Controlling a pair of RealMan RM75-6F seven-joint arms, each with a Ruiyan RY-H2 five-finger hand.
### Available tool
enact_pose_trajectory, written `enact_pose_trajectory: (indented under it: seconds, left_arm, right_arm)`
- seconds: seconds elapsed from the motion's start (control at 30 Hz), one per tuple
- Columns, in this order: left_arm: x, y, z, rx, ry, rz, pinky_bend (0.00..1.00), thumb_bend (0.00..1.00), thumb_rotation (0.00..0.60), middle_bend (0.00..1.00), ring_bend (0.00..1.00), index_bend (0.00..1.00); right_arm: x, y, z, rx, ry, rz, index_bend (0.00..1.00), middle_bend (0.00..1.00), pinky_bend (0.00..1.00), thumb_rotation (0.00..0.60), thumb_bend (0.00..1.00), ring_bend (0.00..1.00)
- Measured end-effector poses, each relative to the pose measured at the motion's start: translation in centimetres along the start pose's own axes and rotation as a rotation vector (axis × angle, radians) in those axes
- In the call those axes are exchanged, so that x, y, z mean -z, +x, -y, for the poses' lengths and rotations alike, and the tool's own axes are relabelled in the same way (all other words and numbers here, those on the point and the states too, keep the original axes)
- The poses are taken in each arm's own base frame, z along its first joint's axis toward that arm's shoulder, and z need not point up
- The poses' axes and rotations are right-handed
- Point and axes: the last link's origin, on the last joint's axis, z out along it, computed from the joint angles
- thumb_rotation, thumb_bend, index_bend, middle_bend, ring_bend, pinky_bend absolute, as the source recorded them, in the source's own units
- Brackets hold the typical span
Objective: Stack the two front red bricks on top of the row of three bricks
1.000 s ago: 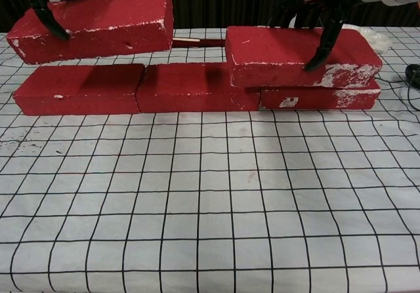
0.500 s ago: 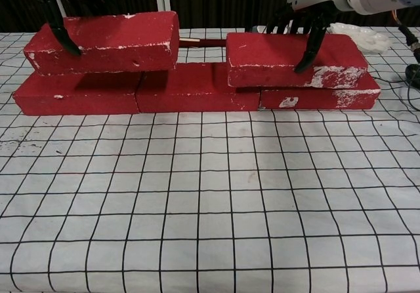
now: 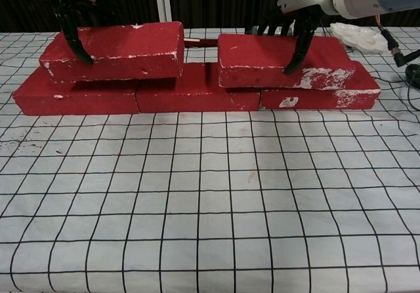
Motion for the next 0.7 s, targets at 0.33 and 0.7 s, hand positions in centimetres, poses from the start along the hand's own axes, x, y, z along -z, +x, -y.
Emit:
enact_pose_trajectory:
  seconds: [0.33,0.7]
  left_arm:
    - [-0.9,-0.1,0.4,0.012,0.015,0.007,0.18,0.31,0.600,0.16,0.07,0.14]
    - [-1.3,-0.1,0.5,0.006,0.017,0.015,0.18,0.31,0.600,0.16,0.07,0.14]
  right_arm:
    - [-1.4,-0.3,0.1,0.012,-0.016,-0.009,0.17,0.28,0.23,0.600,0.18,0.28]
    - [-2.4,-0.4,1.1,0.009,-0.012,-0.003,0.17,0.28,0.23,0.600,0.18,0.28]
